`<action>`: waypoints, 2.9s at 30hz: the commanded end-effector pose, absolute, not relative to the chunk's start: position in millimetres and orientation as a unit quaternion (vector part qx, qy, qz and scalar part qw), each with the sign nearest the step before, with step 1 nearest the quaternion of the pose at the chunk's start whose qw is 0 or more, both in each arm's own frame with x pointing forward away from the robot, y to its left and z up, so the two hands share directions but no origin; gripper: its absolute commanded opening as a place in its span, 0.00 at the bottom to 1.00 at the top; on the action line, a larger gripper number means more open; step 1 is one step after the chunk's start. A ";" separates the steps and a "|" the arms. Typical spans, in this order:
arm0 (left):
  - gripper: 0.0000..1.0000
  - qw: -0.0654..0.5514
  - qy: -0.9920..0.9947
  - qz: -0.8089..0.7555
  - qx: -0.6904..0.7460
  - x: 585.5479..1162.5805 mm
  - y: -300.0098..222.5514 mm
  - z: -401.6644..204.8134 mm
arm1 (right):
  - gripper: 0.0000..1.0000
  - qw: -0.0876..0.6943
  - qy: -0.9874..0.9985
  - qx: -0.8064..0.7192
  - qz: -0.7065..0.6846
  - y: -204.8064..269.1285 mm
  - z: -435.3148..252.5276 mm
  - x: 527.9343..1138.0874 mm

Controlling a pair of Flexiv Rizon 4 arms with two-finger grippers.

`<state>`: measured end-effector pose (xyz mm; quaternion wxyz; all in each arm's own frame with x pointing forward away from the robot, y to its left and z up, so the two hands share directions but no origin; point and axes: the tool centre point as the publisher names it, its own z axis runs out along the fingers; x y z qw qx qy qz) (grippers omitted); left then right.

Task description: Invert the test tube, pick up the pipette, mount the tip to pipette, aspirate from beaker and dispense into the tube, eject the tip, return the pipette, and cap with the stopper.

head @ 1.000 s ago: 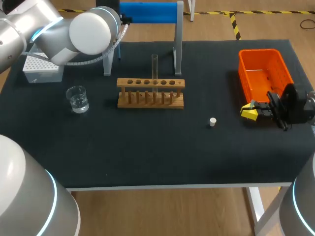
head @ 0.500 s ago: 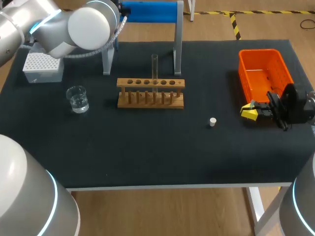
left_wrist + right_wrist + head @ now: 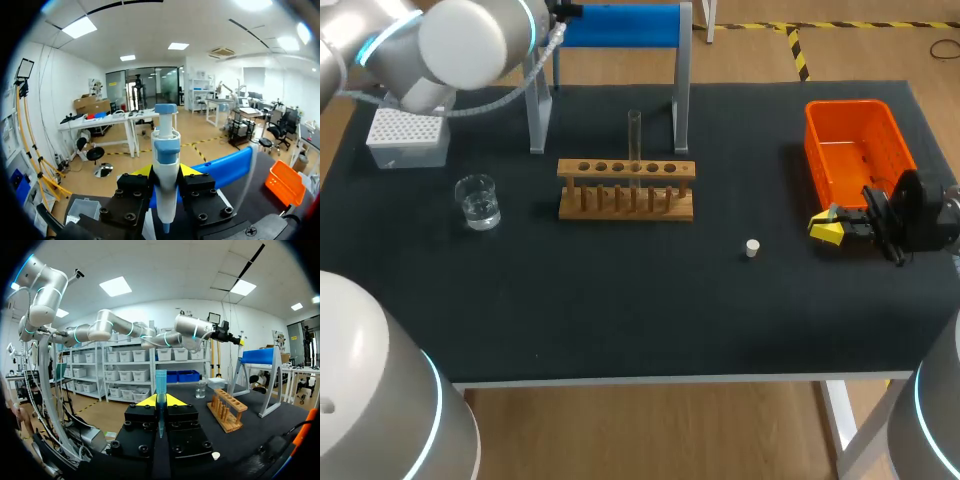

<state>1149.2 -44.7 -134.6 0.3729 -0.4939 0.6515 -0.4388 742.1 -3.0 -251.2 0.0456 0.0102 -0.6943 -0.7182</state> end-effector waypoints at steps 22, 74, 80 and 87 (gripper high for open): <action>0.00 0.297 0.715 -0.486 -0.404 1107.0 -24.9 -104.7 | 0.00 0.045 -0.695 0.010 -0.718 -3.7 -251.1 741.3; 0.00 0.106 0.800 -0.589 -0.041 970.5 -60.4 -49.8 | 0.00 0.045 -0.695 0.010 -0.718 -3.7 -251.1 741.3; 0.00 0.162 0.787 -0.588 -0.094 952.7 -70.2 -41.6 | 0.00 0.045 -0.695 0.010 -0.718 -3.7 -251.1 741.3; 0.00 0.205 0.769 -0.591 -0.131 929.3 -86.6 -34.6 | 0.00 0.045 -0.695 0.010 -0.718 -3.7 -251.1 741.3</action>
